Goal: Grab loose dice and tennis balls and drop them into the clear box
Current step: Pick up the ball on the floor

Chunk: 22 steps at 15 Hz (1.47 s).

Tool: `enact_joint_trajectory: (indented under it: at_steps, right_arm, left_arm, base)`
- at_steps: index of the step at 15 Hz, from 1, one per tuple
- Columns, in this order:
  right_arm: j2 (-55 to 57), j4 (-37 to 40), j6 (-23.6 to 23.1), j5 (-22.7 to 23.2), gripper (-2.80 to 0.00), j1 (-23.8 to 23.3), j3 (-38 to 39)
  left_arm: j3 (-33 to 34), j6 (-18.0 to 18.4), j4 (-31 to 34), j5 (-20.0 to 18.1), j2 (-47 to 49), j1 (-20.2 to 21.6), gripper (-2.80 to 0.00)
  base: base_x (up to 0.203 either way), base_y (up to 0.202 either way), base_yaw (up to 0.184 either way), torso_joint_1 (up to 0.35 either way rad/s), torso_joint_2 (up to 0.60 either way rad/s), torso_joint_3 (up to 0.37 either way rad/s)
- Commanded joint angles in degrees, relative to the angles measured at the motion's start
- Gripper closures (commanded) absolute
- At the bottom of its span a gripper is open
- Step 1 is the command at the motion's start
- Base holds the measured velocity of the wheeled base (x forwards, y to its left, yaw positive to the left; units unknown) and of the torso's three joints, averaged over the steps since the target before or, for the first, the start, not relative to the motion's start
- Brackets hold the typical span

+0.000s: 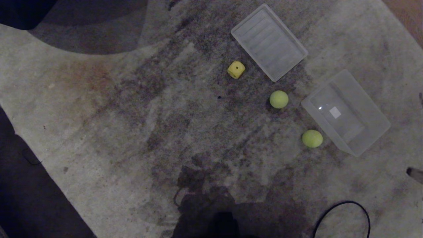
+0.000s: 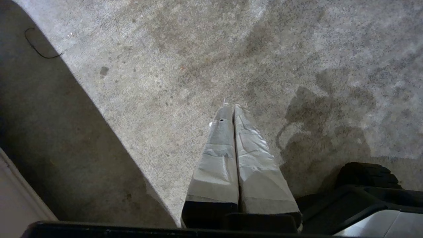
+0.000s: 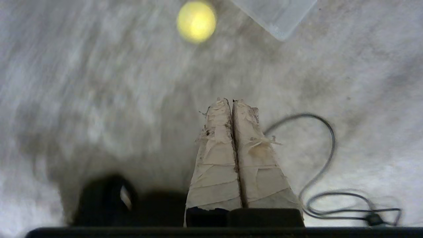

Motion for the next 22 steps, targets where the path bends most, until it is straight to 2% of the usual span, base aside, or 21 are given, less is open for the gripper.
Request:
enact_joint_trajectory:
  at_steps: [1, 4, 7, 8, 13, 15, 19, 22]
  right_arm:
    - [22.3, -11.9, 4.3, -2.2, 0.0, 2.1, -2.1]
    - [36.3, -23.2, 10.7, -5.5, 0.0, 5.5, -5.3]
    - [43.7, -29.0, 16.5, -6.6, 0.0, 8.5, -8.6]
    - [45.1, -30.3, 18.4, -6.4, -2.8, 8.7, -9.7]
    - [54.1, -31.3, 23.4, -7.1, -2.8, 8.3, -17.8]
    - [58.0, -31.3, 26.7, -7.3, -2.8, 8.1, -21.6]
    - [61.3, -31.2, 34.4, -6.5, -2.8, 7.5, -23.1]
    - [63.1, -31.0, 35.3, -4.7, -2.8, 7.5, -24.3]
  left_arm:
    - [0.1, -0.1, 0.0, 0.0, 0.1, 0.0, 0.0]
    - [0.1, -0.1, 0.0, 0.0, 0.1, 0.0, 0.0]
    - [0.1, -0.1, 0.0, 0.0, 0.1, 0.0, 0.0]
    - [0.1, -0.1, 0.0, 0.0, 0.1, 0.0, 0.0]
    - [0.1, -0.1, 0.0, 0.0, 0.1, 0.0, 0.0]
    - [0.1, -0.1, 0.0, 0.0, 0.1, 0.0, 0.0]
    - [0.1, -0.1, 0.0, 0.0, 0.1, 0.0, 0.0]
    - [0.1, -0.1, 0.0, 0.0, 0.1, 0.0, 0.0]
  base:
    - [0.0, 0.0, 0.0, 0.0, 0.0, 0.0]
    - [0.0, 0.0, 0.0, 0.0, 0.0, 0.0]
    - [0.0, 0.0, 0.0, 0.0, 0.0, 0.0]
    - [0.0, 0.0, 0.0, 0.0, 0.0, 0.0]
    - [0.0, 0.0, 0.0, 0.0, 0.0, 0.0]
    - [0.0, 0.0, 0.0, 0.0, 0.0, 0.0]
    - [0.0, 0.0, 0.0, 0.0, 0.0, 0.0]
    - [0.0, 0.0, 0.0, 0.0, 0.0, 0.0]
